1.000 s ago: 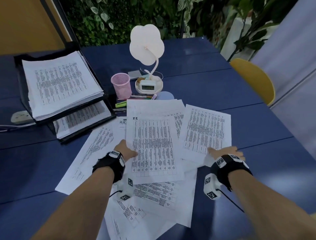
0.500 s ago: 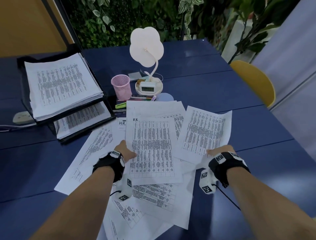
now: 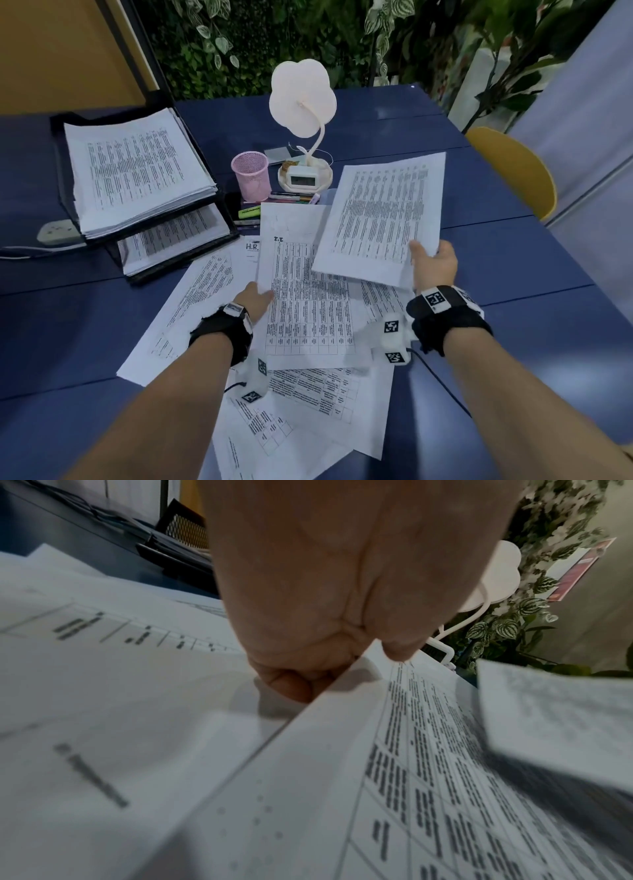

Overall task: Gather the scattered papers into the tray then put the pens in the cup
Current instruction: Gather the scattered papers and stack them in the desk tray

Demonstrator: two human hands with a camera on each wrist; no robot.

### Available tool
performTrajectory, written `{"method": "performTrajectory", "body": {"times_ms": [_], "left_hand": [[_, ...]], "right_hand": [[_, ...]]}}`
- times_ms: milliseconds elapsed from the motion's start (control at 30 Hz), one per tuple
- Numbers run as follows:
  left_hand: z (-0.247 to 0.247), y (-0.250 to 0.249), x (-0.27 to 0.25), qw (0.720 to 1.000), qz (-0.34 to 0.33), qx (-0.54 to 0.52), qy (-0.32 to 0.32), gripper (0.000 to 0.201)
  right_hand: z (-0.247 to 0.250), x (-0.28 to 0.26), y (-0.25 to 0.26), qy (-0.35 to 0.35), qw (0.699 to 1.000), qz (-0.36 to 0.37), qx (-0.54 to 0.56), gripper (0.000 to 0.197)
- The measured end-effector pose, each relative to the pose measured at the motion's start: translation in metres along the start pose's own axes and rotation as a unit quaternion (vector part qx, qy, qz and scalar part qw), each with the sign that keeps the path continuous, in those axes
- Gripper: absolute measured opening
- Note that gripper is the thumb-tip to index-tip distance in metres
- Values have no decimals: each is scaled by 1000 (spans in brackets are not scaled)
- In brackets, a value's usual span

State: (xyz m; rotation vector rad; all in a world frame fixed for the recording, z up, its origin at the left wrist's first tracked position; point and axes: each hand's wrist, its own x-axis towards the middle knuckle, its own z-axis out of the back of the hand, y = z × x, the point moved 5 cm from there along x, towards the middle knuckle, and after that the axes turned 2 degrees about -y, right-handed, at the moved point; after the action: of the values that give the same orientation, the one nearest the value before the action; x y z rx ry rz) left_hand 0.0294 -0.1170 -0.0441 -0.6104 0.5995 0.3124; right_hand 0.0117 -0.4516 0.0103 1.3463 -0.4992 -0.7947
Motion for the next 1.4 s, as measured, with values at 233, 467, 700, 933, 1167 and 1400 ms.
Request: {"method": "performTrajectory", "body": {"times_ms": [233, 467, 700, 933, 1167, 1400], "left_hand": [[0, 2, 5, 999, -8, -49, -7, 54], [-3, 5, 9, 999, 6, -32, 11, 65], [-3, 3, 12, 1000, -1, 26, 10, 60], [-3, 3, 16, 998, 4, 56, 16, 57], [-3, 1, 17, 999, 3, 50, 16, 55], [-3, 2, 17, 999, 6, 42, 21, 56]], "right_hand": [[-31, -29, -55, 229, 885, -81, -398, 20], [-53, -63, -67, 346, 827, -39, -441, 60], [-40, -41, -55, 221, 776, 20, -590, 53], [-20, -1, -66, 164, 782, -65, -598, 82], [-31, 5, -65, 187, 794, -94, -570, 79], [-31, 10, -66, 142, 866, -111, -467, 45]]}}
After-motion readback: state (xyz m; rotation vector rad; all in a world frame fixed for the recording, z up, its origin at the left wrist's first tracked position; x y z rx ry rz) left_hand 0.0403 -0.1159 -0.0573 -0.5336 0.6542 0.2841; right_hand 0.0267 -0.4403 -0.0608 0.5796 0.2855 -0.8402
